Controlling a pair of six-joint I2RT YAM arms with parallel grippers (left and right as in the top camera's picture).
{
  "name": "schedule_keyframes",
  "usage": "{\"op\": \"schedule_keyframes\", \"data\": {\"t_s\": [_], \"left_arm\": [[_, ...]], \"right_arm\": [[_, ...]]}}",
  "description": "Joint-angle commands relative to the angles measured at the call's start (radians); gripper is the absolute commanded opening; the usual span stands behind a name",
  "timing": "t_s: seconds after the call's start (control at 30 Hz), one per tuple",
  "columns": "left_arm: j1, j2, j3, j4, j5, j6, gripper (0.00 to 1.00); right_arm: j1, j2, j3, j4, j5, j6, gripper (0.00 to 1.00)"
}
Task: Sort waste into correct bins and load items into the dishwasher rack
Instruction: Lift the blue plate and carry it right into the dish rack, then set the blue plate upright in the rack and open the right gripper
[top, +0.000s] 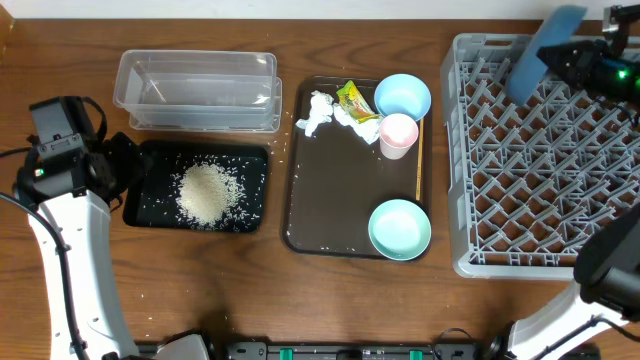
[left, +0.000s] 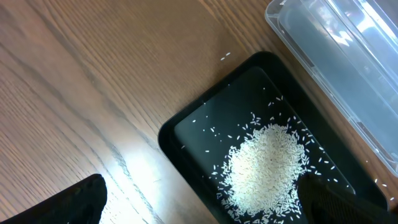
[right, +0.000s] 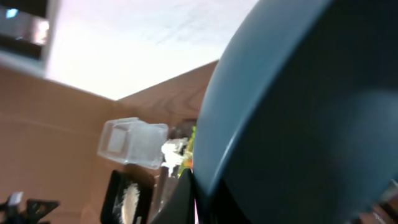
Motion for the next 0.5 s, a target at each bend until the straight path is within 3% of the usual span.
{"op": "schedule_keyframes", "data": {"t_s": [0.0,0.17,0.47], "left_arm": [[0.004,-0.005,0.02,-0.004,-0.011,-0.002,1.0],[0.004,-0.005,0.02,-0.004,-0.011,-0.002,1.0],[0.004,-0.005,0.02,-0.004,-0.012,-0.002,1.0]], "right_arm": [[-0.019,-0.026,-0.014,-0.059,0.27,0.04,0.04],[-0.02,-0.065,-0.014,-0.122,0.417,0.074,0.06],[-0.031,-0.092,-0.014,-0.158,0.468,0.083,0.12]]}}
